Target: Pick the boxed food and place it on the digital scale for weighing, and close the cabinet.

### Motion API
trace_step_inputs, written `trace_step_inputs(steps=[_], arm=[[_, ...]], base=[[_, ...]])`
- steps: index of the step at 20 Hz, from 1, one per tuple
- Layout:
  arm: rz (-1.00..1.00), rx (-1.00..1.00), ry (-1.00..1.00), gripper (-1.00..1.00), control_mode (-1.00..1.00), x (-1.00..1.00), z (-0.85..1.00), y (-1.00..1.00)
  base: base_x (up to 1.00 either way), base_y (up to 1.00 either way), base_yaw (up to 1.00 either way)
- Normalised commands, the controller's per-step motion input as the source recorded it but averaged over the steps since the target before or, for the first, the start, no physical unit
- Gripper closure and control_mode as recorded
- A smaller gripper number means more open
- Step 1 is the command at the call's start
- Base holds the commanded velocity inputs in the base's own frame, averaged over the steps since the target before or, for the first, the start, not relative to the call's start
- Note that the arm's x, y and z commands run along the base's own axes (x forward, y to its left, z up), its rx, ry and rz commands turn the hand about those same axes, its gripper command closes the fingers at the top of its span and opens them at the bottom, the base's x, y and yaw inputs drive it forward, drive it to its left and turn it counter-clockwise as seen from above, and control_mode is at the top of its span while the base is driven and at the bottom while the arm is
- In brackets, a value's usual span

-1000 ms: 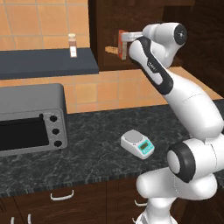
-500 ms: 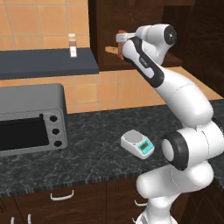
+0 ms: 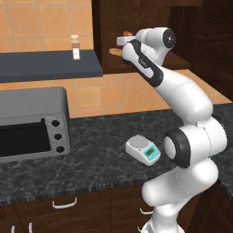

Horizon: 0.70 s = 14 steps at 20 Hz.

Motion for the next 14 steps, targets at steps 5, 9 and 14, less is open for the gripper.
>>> trace_step_inputs(steps=[5, 9, 14], arm=[[0.00, 0.00, 0.00, -1.00, -1.00, 0.22, -0.12, 0.01], [0.00, 0.00, 0.00, -1.00, -1.00, 0.35, -0.19, 0.01], [0.00, 0.00, 0.00, 1.00, -1.00, 0.19, -0.10, 0.03]], base=[[0.00, 0.00, 0.00], [0.00, 0.00, 0.00], [0.00, 0.00, 0.00]])
